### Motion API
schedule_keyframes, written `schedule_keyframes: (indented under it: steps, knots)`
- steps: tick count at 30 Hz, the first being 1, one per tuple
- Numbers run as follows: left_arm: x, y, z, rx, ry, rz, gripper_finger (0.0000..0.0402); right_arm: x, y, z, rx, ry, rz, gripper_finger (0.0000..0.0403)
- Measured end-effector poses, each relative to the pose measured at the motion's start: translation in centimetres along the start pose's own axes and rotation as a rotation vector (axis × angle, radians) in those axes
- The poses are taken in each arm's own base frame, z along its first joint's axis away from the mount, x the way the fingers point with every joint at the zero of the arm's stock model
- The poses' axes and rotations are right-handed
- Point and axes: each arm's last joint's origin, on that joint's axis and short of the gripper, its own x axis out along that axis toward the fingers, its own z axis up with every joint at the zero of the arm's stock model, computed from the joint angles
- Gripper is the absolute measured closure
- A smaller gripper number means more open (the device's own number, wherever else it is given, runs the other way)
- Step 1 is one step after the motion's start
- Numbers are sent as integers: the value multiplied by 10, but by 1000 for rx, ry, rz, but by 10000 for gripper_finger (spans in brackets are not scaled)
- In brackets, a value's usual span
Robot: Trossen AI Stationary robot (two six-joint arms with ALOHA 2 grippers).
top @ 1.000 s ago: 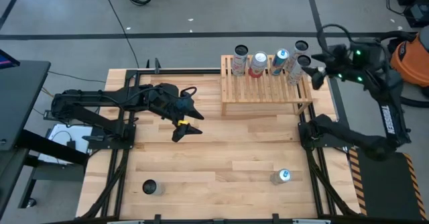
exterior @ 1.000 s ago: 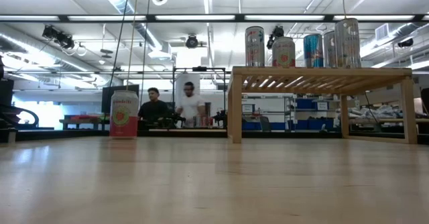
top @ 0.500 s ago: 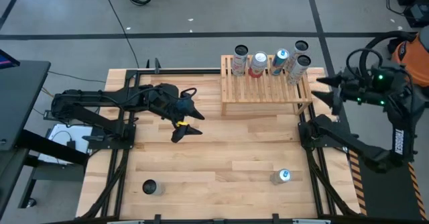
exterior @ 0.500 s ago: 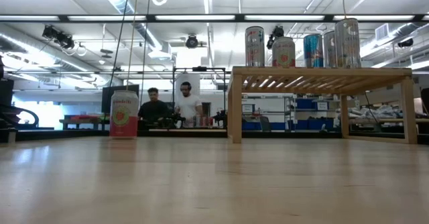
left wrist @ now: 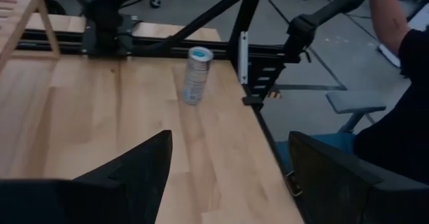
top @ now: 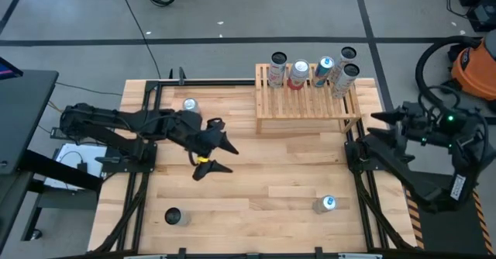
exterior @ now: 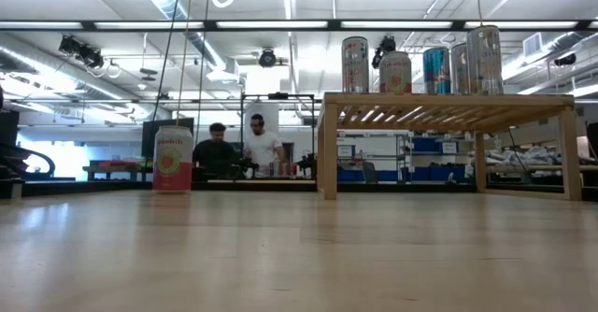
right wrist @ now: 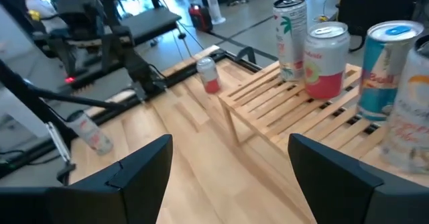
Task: Place canned beverage on shelf
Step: Put the blue soda can on the shelf aligned with the other blue soda can
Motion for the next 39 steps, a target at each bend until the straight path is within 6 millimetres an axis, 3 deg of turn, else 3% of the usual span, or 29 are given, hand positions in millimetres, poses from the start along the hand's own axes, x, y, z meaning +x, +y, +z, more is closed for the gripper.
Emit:
schedule_keyframes:
  steps: [5, 17, 29, 33, 39]
  knots:
    - [1, -7, -1, -5, 5, -22, 102, 0, 7, -11, 36, -23, 89, 98]
    - [1, -8, -1, -42, 6, -23, 102, 1, 11, -9, -43, -62, 99, 94]
    - [1, -7, 4, -35, -46, -14, 102, 1, 11, -9, -116, -65, 96, 26]
    - [1, -7, 5, -43, -56, -16, 102, 1, 11, -7, -70, -80, 91, 6]
    - [1, -7, 5, -99, -56, -18, 102, 1, 10, -6, 65, -92, 54, 11]
